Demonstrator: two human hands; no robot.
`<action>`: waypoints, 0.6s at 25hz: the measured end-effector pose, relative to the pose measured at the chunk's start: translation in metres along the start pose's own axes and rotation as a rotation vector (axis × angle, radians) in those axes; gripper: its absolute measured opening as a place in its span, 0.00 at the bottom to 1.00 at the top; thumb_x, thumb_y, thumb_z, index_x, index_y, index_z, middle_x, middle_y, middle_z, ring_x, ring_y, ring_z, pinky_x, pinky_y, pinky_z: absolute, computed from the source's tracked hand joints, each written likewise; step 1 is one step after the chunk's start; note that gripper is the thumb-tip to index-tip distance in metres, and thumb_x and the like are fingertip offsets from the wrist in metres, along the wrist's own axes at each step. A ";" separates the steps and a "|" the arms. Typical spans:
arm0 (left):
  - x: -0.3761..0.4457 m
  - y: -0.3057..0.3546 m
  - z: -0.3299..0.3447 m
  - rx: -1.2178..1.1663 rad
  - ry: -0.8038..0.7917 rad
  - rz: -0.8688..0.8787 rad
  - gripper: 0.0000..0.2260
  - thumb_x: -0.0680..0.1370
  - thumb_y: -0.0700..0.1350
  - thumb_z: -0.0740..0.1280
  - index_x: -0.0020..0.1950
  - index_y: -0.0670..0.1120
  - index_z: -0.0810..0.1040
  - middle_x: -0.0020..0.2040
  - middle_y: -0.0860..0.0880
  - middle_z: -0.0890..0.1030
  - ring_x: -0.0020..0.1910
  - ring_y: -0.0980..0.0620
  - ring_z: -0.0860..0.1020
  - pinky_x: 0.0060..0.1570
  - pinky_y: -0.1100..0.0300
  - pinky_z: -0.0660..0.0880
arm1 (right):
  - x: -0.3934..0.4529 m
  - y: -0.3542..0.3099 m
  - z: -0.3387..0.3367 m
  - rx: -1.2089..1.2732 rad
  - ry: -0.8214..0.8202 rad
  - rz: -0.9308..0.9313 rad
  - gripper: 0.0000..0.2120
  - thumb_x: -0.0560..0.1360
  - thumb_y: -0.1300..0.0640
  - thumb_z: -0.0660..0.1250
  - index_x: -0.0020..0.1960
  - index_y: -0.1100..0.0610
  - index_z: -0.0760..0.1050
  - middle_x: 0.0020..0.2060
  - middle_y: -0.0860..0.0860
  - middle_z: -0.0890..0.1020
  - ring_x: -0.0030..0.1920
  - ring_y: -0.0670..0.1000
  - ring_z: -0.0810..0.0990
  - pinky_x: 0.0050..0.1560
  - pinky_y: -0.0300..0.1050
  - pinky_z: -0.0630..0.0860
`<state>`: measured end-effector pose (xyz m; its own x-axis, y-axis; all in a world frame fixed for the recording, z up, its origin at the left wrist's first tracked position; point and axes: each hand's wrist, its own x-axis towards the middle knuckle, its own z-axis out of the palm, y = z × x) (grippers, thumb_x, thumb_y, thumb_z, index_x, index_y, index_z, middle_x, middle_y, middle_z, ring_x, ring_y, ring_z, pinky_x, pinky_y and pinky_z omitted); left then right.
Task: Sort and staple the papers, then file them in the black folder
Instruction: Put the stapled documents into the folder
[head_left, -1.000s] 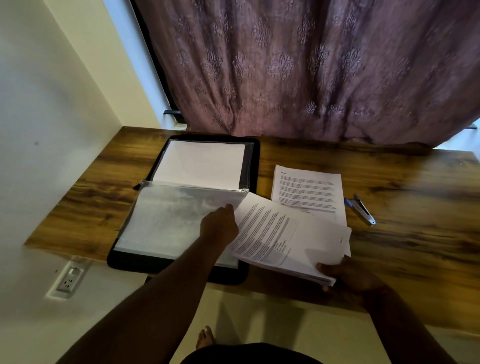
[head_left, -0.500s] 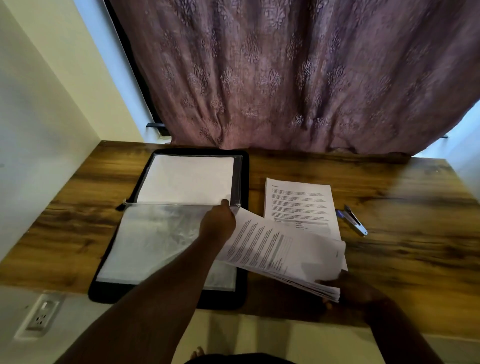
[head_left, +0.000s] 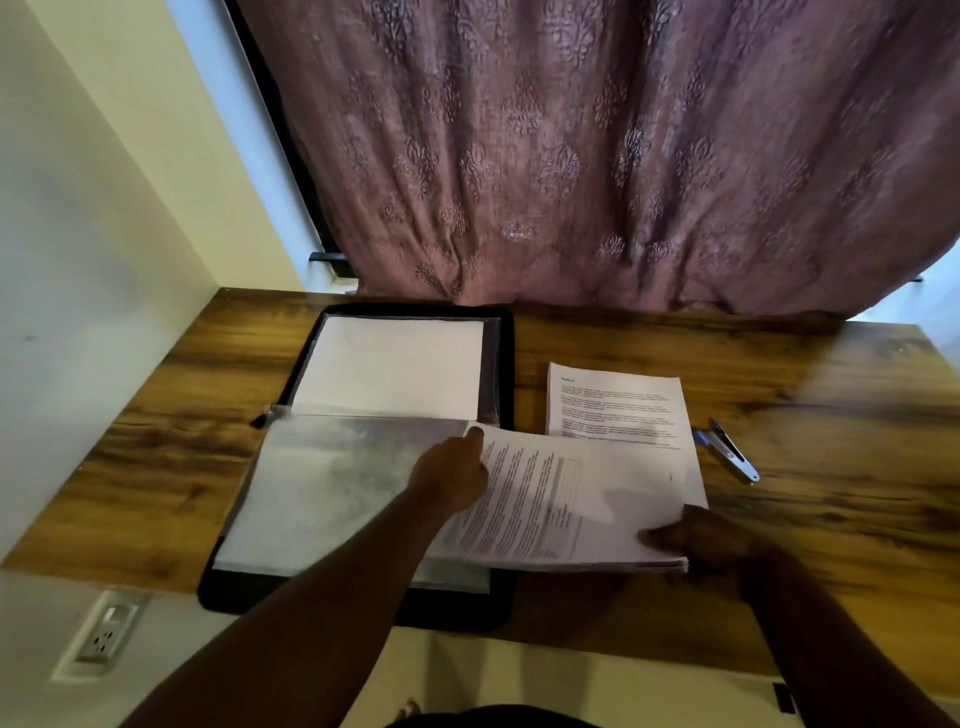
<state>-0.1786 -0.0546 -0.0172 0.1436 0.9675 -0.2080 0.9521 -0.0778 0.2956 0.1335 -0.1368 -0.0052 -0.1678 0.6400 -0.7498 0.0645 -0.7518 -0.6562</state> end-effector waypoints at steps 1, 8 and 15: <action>-0.005 0.000 0.001 0.014 -0.023 -0.038 0.14 0.78 0.45 0.63 0.62 0.45 0.69 0.51 0.47 0.82 0.45 0.46 0.82 0.42 0.52 0.82 | 0.000 -0.011 0.004 0.010 0.022 -0.027 0.20 0.70 0.63 0.72 0.61 0.61 0.74 0.51 0.60 0.84 0.50 0.61 0.83 0.43 0.56 0.82; -0.064 -0.003 0.022 -0.006 -0.099 -0.108 0.21 0.76 0.49 0.61 0.67 0.45 0.65 0.54 0.46 0.80 0.50 0.45 0.81 0.49 0.50 0.80 | 0.023 -0.020 0.017 -0.005 0.070 -0.197 0.13 0.76 0.56 0.68 0.60 0.52 0.72 0.54 0.58 0.81 0.54 0.61 0.81 0.51 0.63 0.80; -0.085 0.026 0.025 -0.058 -0.074 -0.214 0.21 0.78 0.48 0.59 0.71 0.46 0.62 0.59 0.45 0.78 0.55 0.44 0.79 0.53 0.50 0.76 | 0.037 -0.039 0.043 -0.104 0.007 -0.250 0.16 0.78 0.52 0.66 0.64 0.49 0.70 0.56 0.56 0.80 0.56 0.60 0.80 0.51 0.66 0.79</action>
<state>-0.1598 -0.1454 -0.0153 -0.0382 0.9400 -0.3389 0.9463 0.1429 0.2898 0.0830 -0.0909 -0.0040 -0.1846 0.8052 -0.5636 0.1231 -0.5500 -0.8261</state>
